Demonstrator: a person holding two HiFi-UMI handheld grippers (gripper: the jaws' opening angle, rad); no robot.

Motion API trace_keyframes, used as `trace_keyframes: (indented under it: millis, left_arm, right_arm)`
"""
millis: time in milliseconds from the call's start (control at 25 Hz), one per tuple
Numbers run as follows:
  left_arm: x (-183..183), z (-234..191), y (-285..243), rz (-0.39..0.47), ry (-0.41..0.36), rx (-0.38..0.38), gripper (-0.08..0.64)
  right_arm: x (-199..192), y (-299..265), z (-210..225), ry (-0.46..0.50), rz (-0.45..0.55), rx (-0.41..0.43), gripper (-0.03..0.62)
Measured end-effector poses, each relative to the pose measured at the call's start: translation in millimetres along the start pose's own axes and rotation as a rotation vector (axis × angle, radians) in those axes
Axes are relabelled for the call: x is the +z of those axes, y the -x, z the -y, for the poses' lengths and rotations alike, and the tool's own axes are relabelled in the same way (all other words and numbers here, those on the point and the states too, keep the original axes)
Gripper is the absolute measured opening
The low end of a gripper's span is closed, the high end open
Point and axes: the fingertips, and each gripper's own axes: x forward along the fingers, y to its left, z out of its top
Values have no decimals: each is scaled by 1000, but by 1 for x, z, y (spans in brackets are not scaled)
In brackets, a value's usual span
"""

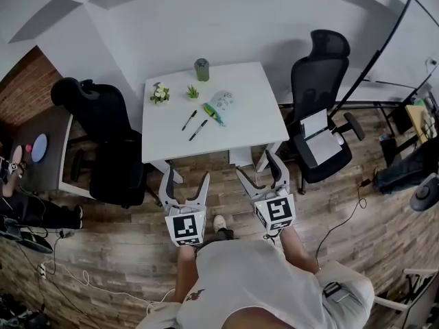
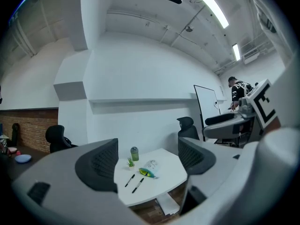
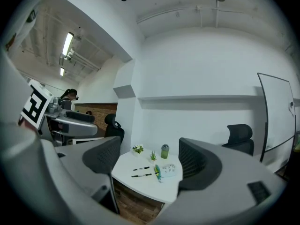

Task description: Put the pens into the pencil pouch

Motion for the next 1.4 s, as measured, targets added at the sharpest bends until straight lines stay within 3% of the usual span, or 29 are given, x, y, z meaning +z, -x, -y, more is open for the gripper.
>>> trace_keyframes:
  millis: [680, 1400]
  left_arm:
    - [-21, -86, -92, 19, 27, -69, 388]
    - [-32, -119, -165, 23, 23, -70, 388]
  right_arm:
    - [-3, -113, -5, 17, -30, -79, 379]
    - [-8, -192, 23, 23, -22, -91, 379]
